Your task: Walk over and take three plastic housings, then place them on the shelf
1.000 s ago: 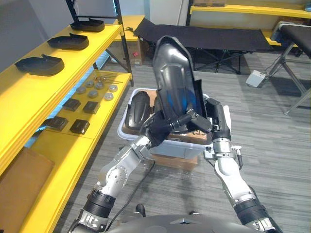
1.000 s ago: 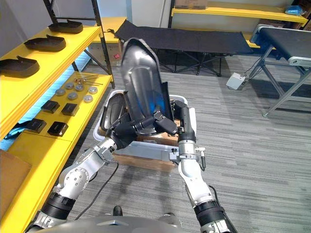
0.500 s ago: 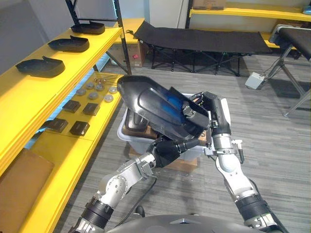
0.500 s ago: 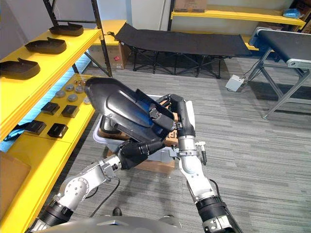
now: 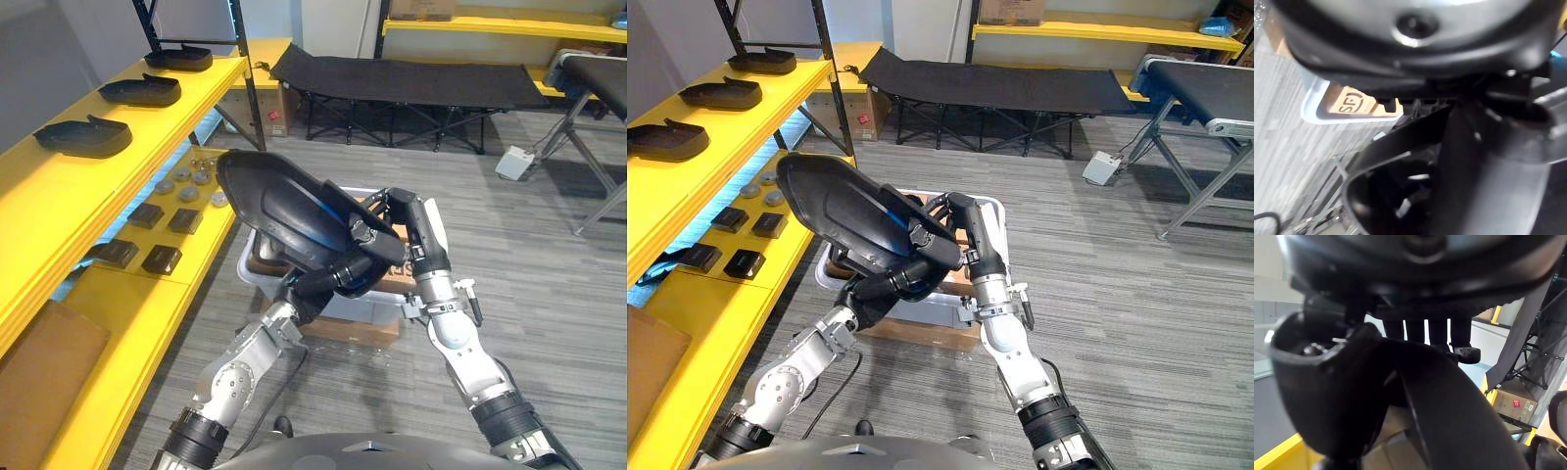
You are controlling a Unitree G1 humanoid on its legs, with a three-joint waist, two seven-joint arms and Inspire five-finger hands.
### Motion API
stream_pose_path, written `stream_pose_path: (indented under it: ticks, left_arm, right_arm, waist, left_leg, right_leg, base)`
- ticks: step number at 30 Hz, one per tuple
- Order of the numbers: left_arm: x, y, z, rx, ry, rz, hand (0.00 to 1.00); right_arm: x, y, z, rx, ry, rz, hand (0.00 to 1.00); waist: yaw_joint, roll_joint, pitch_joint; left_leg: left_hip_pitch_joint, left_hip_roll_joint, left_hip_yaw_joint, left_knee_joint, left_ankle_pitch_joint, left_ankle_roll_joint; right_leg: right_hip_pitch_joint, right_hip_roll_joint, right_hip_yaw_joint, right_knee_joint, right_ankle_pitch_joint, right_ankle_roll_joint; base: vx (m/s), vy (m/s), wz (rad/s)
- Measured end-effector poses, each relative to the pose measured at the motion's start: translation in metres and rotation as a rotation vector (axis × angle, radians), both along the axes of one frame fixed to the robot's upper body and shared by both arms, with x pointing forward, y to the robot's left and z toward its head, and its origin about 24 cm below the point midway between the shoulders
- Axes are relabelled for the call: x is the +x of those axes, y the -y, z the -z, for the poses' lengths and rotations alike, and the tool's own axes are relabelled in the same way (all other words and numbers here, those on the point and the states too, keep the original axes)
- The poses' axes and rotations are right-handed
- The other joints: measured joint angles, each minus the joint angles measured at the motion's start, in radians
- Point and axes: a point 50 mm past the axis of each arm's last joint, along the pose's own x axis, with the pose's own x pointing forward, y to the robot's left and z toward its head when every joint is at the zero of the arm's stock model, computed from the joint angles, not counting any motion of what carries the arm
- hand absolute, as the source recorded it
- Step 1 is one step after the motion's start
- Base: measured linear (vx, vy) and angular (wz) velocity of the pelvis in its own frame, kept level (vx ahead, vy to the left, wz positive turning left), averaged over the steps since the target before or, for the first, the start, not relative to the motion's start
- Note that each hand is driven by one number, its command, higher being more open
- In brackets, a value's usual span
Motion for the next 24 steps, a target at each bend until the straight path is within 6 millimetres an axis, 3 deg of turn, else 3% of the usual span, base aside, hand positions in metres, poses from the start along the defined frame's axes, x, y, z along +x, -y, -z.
stream_pose_path:
  ticks: [6, 9, 18, 23, 24]
  left_arm:
    - [-0.003, -0.005, -0.003, -0.145, -0.074, -0.154, 0.0]
    - [0.005, -0.023, -0.009, -0.238, -0.052, -0.315, 0.0]
    - [0.004, -0.026, 0.002, -0.312, -0.098, -0.358, 0.0]
    - [0.003, -0.023, 0.001, -0.328, -0.092, -0.357, 0.0]
    - [0.003, -0.023, 0.001, -0.329, -0.09, -0.356, 0.0]
  right_arm:
    - [-0.004, -0.005, 0.007, 0.032, -0.026, 0.015, 0.0]
    - [-0.018, -0.009, 0.023, 0.033, -0.093, 0.0, 0.0]
    - [-0.022, -0.029, 0.029, 0.073, -0.1, 0.004, 0.0]
    - [-0.022, -0.03, 0.027, 0.085, -0.085, 0.01, 0.0]
    - [-0.022, -0.029, 0.027, 0.087, -0.083, 0.01, 1.0]
  waist:
    - [0.001, 0.001, -0.001]
    - [0.002, 0.002, -0.002]
    - [0.006, -0.005, -0.004]
    - [0.006, -0.014, -0.005]
    - [0.006, -0.015, -0.006]
  left_leg:
    - [0.001, 0.001, -0.001, -0.001, 0.0, 0.0]
    - [0.002, 0.002, -0.004, -0.003, 0.001, -0.002]
    - [0.014, 0.003, -0.006, -0.008, 0.001, -0.004]
    - [0.013, 0.003, -0.006, -0.008, 0.001, -0.004]
    - [0.013, 0.003, -0.006, -0.008, 0.001, -0.004]
  right_leg:
    - [0.001, 0.001, -0.002, 0.0, 0.0, 0.0]
    - [0.004, 0.002, -0.006, 0.0, -0.001, -0.001]
    - [0.014, 0.002, -0.014, 0.0, -0.005, -0.006]
    - [0.014, 0.002, -0.015, -0.002, -0.006, -0.008]
    - [0.014, 0.002, -0.015, -0.002, -0.006, -0.008]
  base:
    - [0.0, 0.0, 0.0]
    - [0.0, 0.0, 0.01]
    - [0.0, 0.0, 0.0]
    - [0.0, 0.0, 0.0]
    - [0.0, 0.0, 0.0]
